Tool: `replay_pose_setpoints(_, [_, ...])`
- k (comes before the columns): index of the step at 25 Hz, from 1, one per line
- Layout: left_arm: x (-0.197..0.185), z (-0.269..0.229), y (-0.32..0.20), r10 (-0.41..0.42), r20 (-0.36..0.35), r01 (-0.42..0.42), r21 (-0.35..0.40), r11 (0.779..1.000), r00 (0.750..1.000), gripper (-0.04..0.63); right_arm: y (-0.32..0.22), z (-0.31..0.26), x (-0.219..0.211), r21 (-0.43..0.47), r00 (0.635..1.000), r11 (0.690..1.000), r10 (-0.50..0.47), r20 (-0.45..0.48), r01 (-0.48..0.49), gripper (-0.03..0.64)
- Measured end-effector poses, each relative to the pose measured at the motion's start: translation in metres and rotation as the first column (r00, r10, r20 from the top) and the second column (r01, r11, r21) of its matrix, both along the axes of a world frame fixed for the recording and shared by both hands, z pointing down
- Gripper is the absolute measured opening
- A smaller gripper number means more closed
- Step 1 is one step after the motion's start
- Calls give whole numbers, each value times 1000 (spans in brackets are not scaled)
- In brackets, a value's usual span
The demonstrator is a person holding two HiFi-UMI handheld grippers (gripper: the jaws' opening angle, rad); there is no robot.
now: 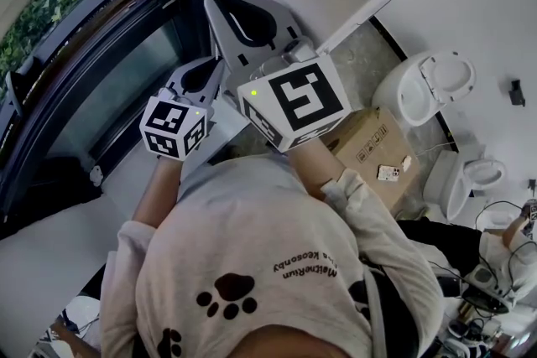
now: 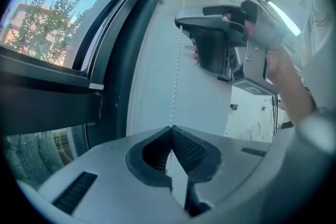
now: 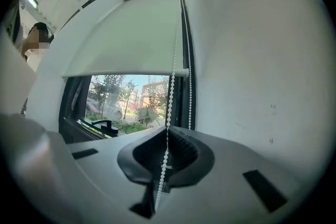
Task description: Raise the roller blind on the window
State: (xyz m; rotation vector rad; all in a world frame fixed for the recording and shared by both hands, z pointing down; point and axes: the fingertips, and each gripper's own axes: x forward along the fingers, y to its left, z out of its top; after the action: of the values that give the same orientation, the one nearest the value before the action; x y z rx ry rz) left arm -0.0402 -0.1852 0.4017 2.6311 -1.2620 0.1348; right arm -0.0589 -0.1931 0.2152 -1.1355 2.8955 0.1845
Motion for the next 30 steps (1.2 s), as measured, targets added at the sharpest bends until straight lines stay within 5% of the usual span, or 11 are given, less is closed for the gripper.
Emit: replay_pose_setpoints(30, [2,133,21,17,129,5,-162,987,991,8,9,135,8,-172,994,984,37,-107,-55,10])
